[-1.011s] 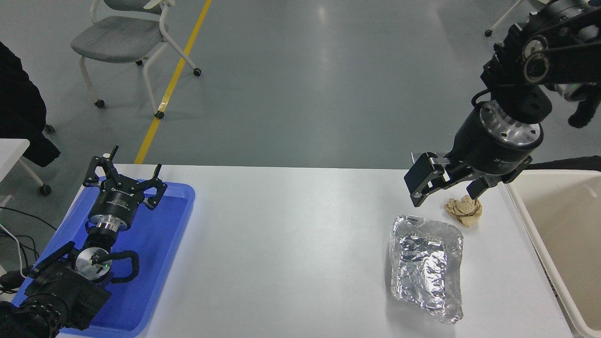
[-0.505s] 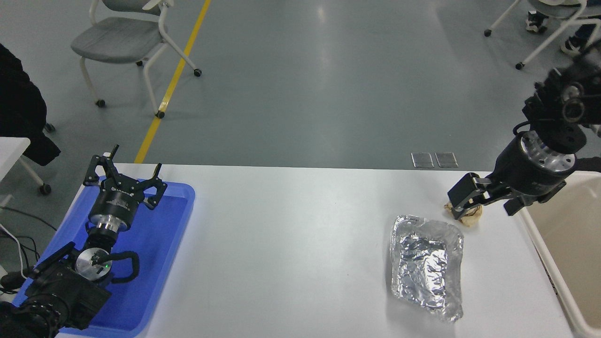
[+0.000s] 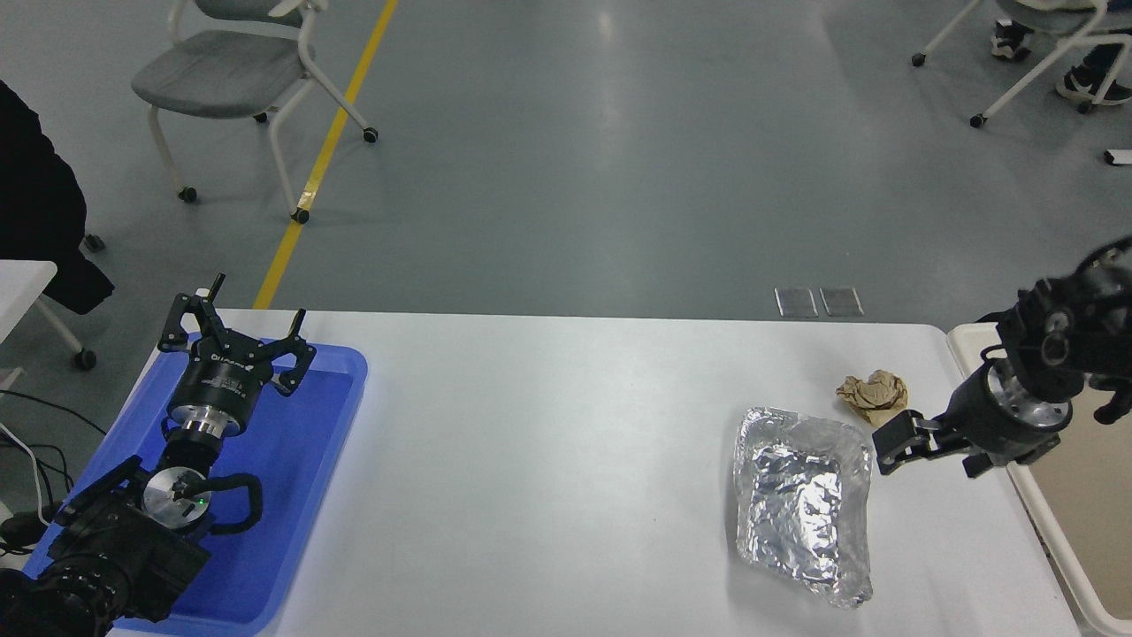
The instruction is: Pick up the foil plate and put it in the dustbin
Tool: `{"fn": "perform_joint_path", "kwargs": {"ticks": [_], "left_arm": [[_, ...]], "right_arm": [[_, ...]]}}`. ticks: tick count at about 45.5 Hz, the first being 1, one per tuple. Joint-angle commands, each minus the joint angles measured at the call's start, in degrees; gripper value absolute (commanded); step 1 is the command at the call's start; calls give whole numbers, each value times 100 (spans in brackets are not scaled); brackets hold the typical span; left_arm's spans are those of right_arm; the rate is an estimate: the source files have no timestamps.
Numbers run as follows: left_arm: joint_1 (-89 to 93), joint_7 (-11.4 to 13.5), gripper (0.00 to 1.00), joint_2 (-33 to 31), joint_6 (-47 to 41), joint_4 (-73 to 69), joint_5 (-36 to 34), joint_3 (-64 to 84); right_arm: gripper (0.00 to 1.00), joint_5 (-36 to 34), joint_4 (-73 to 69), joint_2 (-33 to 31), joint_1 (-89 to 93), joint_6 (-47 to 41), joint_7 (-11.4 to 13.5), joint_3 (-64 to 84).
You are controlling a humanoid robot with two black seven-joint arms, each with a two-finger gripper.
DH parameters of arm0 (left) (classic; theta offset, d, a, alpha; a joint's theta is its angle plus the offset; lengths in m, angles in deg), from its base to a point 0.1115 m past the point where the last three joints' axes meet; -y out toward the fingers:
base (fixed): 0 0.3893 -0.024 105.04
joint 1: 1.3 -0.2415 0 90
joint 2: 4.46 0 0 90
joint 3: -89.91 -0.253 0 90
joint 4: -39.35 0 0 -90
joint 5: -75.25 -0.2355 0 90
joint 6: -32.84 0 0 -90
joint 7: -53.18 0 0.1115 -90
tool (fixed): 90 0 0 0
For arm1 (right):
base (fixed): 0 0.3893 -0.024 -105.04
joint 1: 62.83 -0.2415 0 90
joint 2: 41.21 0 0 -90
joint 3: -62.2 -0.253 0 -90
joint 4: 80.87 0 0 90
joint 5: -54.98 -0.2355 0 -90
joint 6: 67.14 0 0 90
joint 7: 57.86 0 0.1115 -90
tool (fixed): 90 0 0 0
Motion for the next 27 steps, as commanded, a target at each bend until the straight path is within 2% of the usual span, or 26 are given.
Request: {"fn": "perform_joint_path", "kwargs": {"ticks": [1, 7, 17, 20, 22, 23, 27], "left_arm": [[0, 1, 100, 0, 0, -3, 0, 0], [0, 1, 100, 0, 0, -3, 0, 0], [0, 1, 100, 0, 0, -3, 0, 0], [0, 1, 100, 0, 0, -3, 0, 0], [0, 1, 100, 0, 0, 14, 0, 0], [0, 1, 100, -9, 0, -3, 0, 0], [0, 1, 100, -9, 0, -3, 0, 0]], "right_arm": [[100, 79, 681, 390, 1019, 486, 28, -534], [100, 62, 893, 715, 1406, 732, 28, -850], [100, 70, 1192, 900, 1820, 961, 19, -1000], [95, 70, 1201, 900, 1846, 1066, 19, -1000], [88, 70, 1235, 909, 1890, 1128, 19, -1000], [81, 70, 1270, 909, 1916, 1154, 19, -1000], [38, 79, 1367, 987, 1969, 1172, 10, -1000]]}}
